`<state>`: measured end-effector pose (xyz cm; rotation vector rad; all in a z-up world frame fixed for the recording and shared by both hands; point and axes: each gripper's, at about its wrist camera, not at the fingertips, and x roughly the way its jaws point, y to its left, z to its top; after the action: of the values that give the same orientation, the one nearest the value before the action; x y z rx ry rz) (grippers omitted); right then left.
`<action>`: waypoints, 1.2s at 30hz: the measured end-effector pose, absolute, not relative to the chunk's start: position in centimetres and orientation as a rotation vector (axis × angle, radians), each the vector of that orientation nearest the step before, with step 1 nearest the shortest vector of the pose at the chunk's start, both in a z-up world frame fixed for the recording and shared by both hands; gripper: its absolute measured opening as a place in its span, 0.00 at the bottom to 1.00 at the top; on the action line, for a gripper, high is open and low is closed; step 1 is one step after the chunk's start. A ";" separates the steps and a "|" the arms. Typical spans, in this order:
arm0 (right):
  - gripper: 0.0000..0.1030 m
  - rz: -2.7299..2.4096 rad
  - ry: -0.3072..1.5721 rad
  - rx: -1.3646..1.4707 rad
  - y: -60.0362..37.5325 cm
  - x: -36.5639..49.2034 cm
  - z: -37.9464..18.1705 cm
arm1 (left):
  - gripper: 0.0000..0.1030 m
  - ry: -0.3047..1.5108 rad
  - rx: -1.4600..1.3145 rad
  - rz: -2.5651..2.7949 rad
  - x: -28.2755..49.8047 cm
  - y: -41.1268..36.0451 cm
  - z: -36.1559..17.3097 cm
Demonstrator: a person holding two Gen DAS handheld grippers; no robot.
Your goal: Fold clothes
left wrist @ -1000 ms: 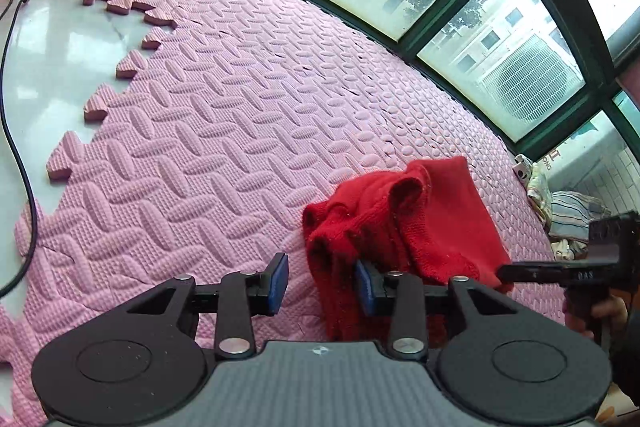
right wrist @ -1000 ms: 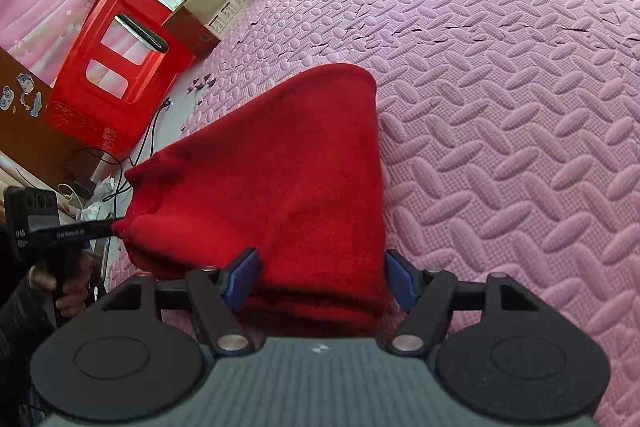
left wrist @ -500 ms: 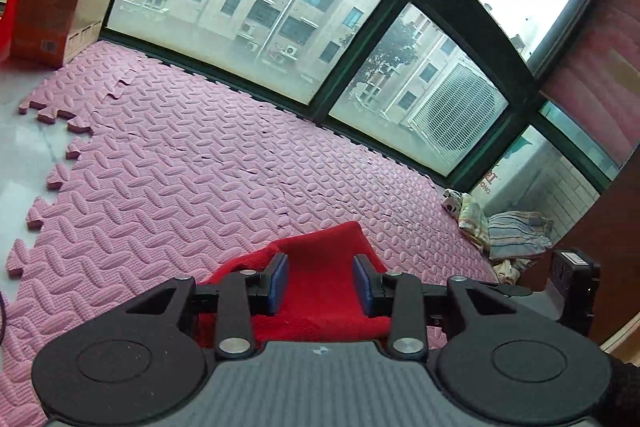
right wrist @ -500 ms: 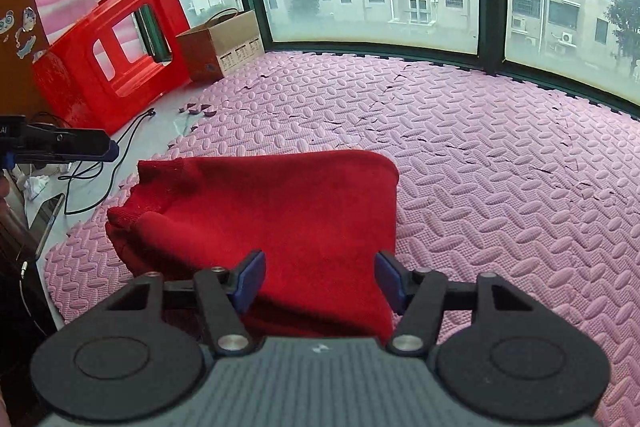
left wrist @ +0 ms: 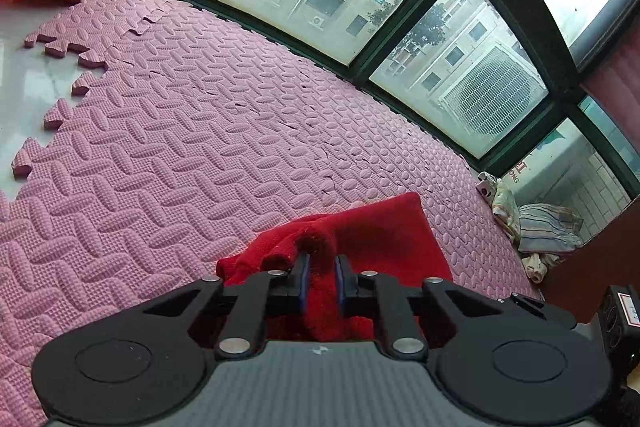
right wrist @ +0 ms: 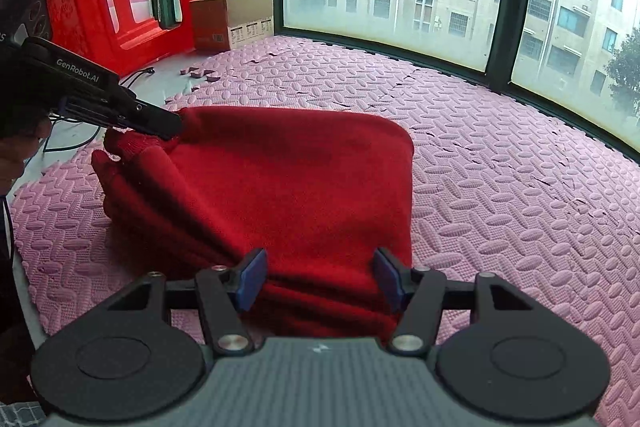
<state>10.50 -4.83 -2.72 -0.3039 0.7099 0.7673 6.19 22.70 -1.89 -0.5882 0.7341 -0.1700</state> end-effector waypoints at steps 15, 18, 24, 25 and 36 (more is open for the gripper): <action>0.52 0.740 0.809 -0.161 1.2 21.8 -3.1 | 0.16 0.744 -0.569 -0.159 7.2 22.2 -1.6; 0.53 0.727 0.810 -0.197 2.1 21.6 -4.4 | 0.16 0.753 -0.576 -0.158 7.1 22.6 -2.5; 0.52 0.744 0.766 -0.214 1.7 19.8 -2.8 | 0.15 0.751 -0.611 -0.173 6.9 23.3 -2.7; 0.52 0.778 0.758 -0.219 1.8 18.8 -2.1 | 0.15 0.750 -0.605 -0.174 6.8 23.2 -2.6; 0.41 0.992 0.707 -0.341 5.8 9.5 -1.7 | 0.15 0.750 -0.583 -0.162 6.7 22.9 -2.7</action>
<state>9.48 5.79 -1.71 -0.3414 0.7074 0.9916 6.66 22.94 -2.67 -0.5827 0.7500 -0.1622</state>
